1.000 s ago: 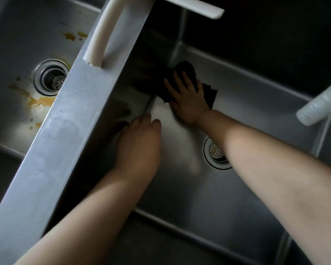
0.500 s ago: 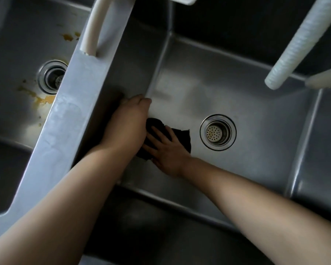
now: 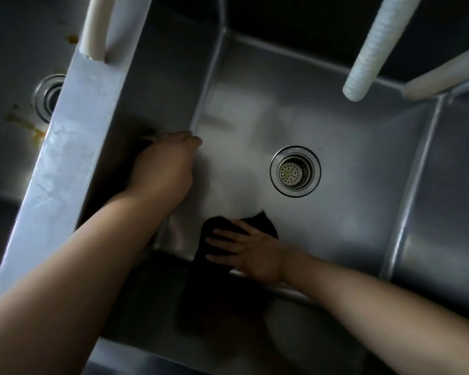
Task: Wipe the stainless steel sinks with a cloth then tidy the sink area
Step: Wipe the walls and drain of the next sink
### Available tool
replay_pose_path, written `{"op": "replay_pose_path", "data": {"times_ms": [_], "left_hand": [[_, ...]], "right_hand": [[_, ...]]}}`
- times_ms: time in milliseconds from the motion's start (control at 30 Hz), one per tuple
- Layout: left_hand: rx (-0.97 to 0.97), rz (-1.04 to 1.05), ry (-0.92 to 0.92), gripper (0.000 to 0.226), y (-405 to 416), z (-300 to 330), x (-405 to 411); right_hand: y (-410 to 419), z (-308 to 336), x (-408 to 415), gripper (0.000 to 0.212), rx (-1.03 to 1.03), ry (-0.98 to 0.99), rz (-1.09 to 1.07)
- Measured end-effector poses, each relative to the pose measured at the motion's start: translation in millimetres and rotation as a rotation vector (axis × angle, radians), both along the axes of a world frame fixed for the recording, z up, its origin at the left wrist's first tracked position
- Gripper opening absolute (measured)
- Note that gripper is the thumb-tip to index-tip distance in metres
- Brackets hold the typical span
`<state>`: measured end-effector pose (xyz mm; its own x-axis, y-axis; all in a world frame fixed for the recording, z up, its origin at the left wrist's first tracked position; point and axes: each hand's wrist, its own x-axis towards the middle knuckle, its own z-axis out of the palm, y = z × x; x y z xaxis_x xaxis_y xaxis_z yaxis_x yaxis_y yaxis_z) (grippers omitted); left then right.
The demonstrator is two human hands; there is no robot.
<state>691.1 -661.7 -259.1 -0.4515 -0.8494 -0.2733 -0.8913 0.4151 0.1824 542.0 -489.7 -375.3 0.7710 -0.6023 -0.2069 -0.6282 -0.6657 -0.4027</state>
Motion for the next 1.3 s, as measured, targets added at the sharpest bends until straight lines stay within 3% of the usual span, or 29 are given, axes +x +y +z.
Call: {"op": "replay_pose_path", "data": {"times_ms": [67, 233, 333, 500, 633, 700, 833, 900, 967, 1100, 1300], "left_hand": [[0.020, -0.010, -0.007, 0.047, 1.1, -1.5, -2.7], [0.101, -0.080, -0.062, 0.046, 10.9, -3.3, -16.5], [0.141, -0.111, -0.098, 0.047, 14.8, -7.7, -26.0], [0.183, -0.190, -0.162, 0.040, 24.3, -19.1, -42.7], [0.204, -0.331, -0.229, 0.037, 38.9, -33.0, -59.7], [0.216, -0.407, -0.237, 0.042, 43.8, -42.4, -68.9], [0.211, -0.524, -0.228, 0.061, 44.7, -61.7, -85.1], [0.174, -0.553, -0.230, 0.065, 43.7, -70.7, -91.1], [0.151, -0.564, -0.250, 0.065, 43.4, -78.6, -95.9], [0.174, -0.544, -0.303, 0.064, 43.9, -89.9, -99.9], [0.178, -0.528, -0.305, 0.064, 47.6, -95.8, -98.8]], "right_hand": [[-10.4, -0.8, -24.6, 0.053, -0.050, 0.033, -0.025], [-47.1, -6.7, -64.6, 0.057, 0.004, 0.218, -0.389], [-34.9, -6.7, -59.3, 0.059, 0.040, 0.244, -0.502], [47.3, 13.4, -51.2, 0.065, 0.018, 0.200, -0.217], [69.3, 17.2, -92.2, 0.050, -0.044, 0.202, -0.073], [58.3, 19.3, -110.7, 0.046, -0.069, 0.187, -0.225], [24.3, 20.4, -128.3, 0.053, -0.059, 0.104, -0.790], [1.7, 24.5, -128.8, 0.039, 0.001, 0.044, -0.997], [-19.0, 25.9, -125.2, 0.040, 0.082, 0.023, -1.158], [-50.9, 17.3, -113.0, 0.028, -0.049, 0.154, -1.040], [-77.4, 4.3, -90.6, 0.028, 0.066, 0.408, -0.798]]}}
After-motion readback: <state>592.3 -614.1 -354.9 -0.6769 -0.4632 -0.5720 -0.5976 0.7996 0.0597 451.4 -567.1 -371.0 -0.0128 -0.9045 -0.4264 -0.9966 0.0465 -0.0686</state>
